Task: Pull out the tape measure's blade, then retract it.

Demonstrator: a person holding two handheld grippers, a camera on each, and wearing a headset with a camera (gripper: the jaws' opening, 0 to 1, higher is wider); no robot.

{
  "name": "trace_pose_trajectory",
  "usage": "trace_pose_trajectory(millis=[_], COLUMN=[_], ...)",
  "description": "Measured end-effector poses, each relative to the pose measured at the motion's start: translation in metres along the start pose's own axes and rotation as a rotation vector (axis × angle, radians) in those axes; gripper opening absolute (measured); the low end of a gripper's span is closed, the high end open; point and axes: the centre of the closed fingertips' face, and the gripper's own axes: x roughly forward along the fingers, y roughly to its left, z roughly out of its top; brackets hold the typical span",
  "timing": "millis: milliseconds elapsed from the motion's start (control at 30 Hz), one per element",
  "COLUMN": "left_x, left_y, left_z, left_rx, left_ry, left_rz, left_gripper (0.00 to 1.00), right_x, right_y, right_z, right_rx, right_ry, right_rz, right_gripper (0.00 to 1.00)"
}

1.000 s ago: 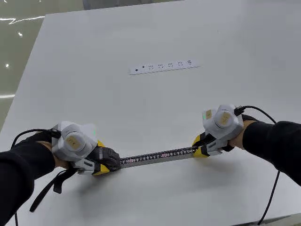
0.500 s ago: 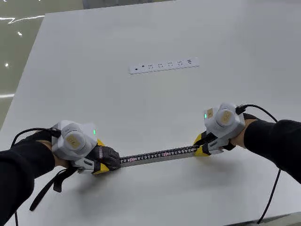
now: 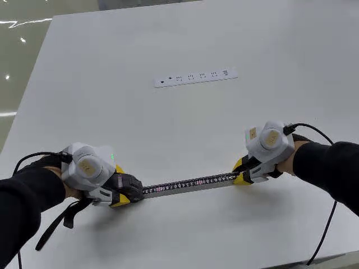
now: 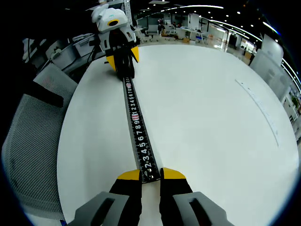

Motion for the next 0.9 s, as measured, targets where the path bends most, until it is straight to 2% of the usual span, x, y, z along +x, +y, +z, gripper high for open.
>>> trace_pose_trajectory(millis=[133, 433, 567, 767, 900], left_x=[0.0003, 0.0006, 0.0009, 0.0011, 0.0009], left_y=[0.0002, 0.0003, 0.0007, 0.0003, 0.0003], left_z=[0.0, 0.0002, -0.0001, 0.0001, 0.0004], left_rx=[0.0, -0.008, -0.005, -0.005, -0.005], left_ry=[0.0, -0.013, -0.007, -0.009, -0.014], left_rz=[0.0, 0.001, -0.006, -0.01, -0.01], left_gripper=[0.32, 0.32, 0.32, 0.32, 0.32], right_x=[-0.0002, 0.0008, 0.0015, 0.0017, 0.002], right_y=[0.0008, 0.0021, 0.0003, 0.0019, 0.0008], right_z=[0.0008, 0.0032, 0.0023, 0.0023, 0.0018], right_rx=[0.022, 0.0, 0.01, -0.021, -0.024], right_ry=[-0.008, 0.032, 0.039, 0.053, 0.054], right_rz=[-0.001, -0.008, -0.002, -0.018, -0.007], right_gripper=[0.1, 0.11, 0.11, 0.11, 0.11])
